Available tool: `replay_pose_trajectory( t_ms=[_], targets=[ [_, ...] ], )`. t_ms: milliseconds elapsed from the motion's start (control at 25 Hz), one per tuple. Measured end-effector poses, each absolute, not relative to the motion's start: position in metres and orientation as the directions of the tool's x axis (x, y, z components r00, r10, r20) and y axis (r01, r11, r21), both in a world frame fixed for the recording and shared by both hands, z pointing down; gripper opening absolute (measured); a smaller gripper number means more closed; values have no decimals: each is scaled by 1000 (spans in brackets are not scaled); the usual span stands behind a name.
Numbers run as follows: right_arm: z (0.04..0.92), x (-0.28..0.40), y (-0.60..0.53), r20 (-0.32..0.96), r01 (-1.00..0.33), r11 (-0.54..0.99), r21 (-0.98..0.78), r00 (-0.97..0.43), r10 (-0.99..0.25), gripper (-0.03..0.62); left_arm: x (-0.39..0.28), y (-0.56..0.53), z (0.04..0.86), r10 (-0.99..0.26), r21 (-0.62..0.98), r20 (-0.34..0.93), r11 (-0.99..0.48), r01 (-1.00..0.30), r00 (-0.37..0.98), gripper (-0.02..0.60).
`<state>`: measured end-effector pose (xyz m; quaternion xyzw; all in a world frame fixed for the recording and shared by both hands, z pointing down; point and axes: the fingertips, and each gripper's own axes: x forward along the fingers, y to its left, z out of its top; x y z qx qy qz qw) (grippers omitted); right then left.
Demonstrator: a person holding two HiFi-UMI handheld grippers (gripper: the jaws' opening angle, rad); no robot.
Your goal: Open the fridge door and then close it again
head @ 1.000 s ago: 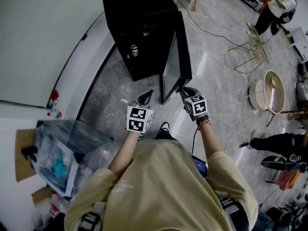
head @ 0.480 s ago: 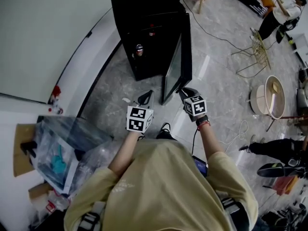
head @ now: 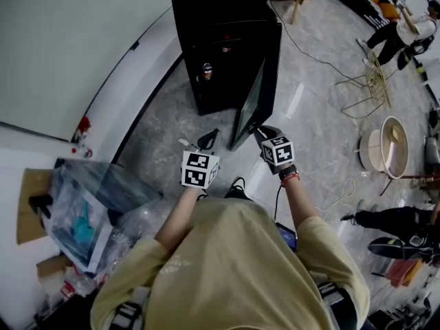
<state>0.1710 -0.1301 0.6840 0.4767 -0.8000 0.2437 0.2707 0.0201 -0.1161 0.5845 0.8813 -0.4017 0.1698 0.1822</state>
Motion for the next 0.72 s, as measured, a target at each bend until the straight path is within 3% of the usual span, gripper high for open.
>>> replay_pose_trajectory(
  t_ms=[720],
  targets=[
    [689,120,-154,660,-882,440,-166,-431,-615,104,-25,-124,594,-679,190,459,-555,-810,573,18]
  ],
)
